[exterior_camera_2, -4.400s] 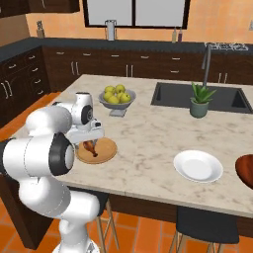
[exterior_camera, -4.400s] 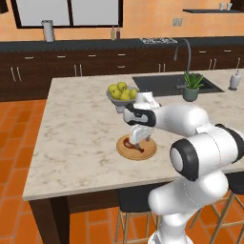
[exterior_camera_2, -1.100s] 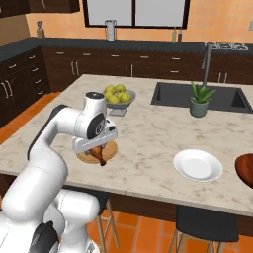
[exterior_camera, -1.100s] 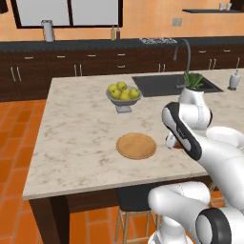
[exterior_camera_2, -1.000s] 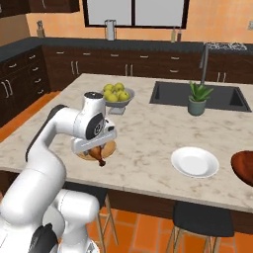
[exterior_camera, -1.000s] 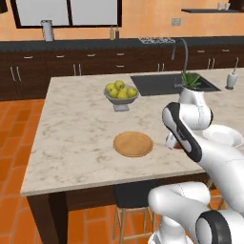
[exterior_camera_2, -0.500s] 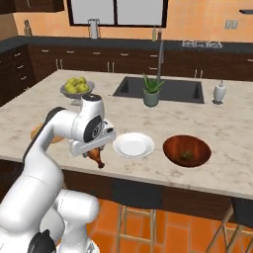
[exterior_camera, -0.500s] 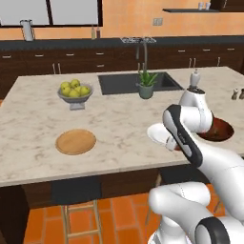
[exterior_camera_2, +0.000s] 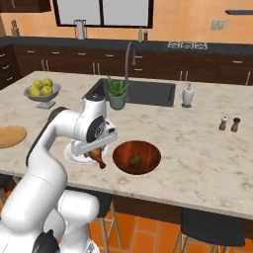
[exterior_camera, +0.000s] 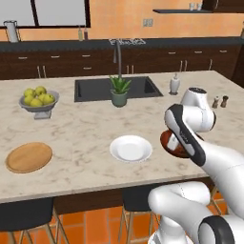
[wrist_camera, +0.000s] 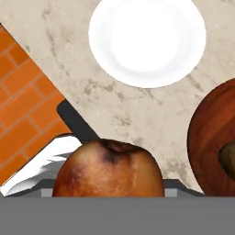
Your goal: Pick the chicken drumstick and mushroom from their plates and place them in the bowl. Then put the bowl in the fridge.
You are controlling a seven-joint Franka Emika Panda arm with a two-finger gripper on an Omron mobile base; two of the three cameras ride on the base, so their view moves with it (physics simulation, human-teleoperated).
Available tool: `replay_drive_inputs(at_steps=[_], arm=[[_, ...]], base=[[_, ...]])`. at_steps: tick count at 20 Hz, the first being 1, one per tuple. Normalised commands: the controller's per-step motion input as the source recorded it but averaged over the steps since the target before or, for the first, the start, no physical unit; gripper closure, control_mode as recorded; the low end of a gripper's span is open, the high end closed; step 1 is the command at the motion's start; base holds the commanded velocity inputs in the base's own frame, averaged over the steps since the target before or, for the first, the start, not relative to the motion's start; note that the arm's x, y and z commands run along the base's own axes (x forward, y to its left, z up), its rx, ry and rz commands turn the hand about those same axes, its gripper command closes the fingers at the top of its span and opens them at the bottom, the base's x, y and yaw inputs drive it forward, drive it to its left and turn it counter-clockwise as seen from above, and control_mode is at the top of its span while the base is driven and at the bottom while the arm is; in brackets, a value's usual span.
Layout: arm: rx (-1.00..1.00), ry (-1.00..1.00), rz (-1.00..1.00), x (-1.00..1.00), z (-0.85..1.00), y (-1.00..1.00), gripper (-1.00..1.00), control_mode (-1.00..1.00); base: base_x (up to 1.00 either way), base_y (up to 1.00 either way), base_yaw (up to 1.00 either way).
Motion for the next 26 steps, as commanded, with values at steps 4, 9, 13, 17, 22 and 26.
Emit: replay_drive_inputs(at_steps=[4,9,13,17,22,26], arm=[[0.0,0.0,0.0,0.0,0.0,0.0,1.0,1.0],[0.0,0.0,0.0,0.0,0.0,0.0,1.0,1.0],[0.0,0.09,-0.03,1.0,-0.05,-0.14,1.0,-1.0],[0.0,0.1,0.01,1.0,-0.3,-0.45,1.0,-1.0],[0.0,-0.01,0.11,0.82,-0.42,-0.39,1.0,-1.0],[0.0,0.0,0.05,0.66,-0.43,-0.03,1.0,-1.0]], base=[[0.17,-0.69,0.01],[0.62,-0.42,-0.19],[0.0,0.0,0.0],[0.0,0.0,0.0],[0.0,0.0,0.0],[0.0,0.0,0.0]])
